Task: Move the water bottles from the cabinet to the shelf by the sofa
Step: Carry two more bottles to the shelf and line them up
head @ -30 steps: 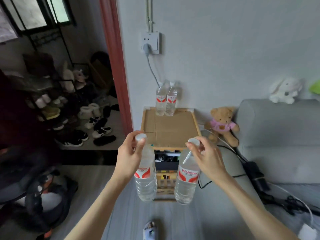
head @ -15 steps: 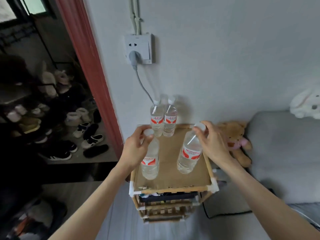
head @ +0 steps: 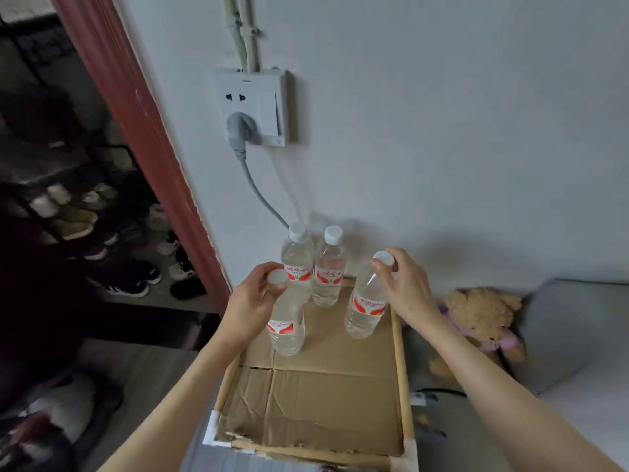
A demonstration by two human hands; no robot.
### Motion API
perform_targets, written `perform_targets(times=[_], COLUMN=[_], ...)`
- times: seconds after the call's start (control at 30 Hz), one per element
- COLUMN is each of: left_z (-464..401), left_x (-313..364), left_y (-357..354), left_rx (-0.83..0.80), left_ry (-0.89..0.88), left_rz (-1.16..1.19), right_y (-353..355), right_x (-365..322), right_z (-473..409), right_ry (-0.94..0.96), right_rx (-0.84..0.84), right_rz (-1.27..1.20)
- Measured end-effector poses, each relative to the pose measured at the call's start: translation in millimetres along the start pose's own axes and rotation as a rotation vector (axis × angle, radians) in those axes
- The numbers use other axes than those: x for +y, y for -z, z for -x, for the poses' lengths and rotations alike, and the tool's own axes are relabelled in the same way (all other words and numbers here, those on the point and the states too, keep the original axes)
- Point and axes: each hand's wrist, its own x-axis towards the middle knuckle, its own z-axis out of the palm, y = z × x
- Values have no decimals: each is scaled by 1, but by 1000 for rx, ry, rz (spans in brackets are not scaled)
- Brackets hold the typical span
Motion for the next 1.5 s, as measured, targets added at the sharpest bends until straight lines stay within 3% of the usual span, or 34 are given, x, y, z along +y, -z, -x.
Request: perform_targets(times=[0.27,0.43,0.6,0.77,1.03,1.3,1.5], left_z=[-16,-15,-17,-16,-14,-17,-18], left_x=[3,5,4,0,2,2,5], left_y=[-13,-15,-2,10,10,21,16], left_rx=[78,1,-91,-252,-74,-230,-131], left_ry=[2,-43,-148,-175,-164,-175,-133], left_rz=[-3,87,5,-17,-55,-94,-67], right_y=[-10,-6,6,6,3,12,12], right_x=[10,13,16,11,5,4,4], right_z=[-39,-39,-27,-32,-43,-39,-46], right_ry=[43,41,62,36,-26,7,-41], right_rx=[-104,-172,-317,-271,-111,-293,-272], right_rz=[-34,-93,-129,-47,60,28,35])
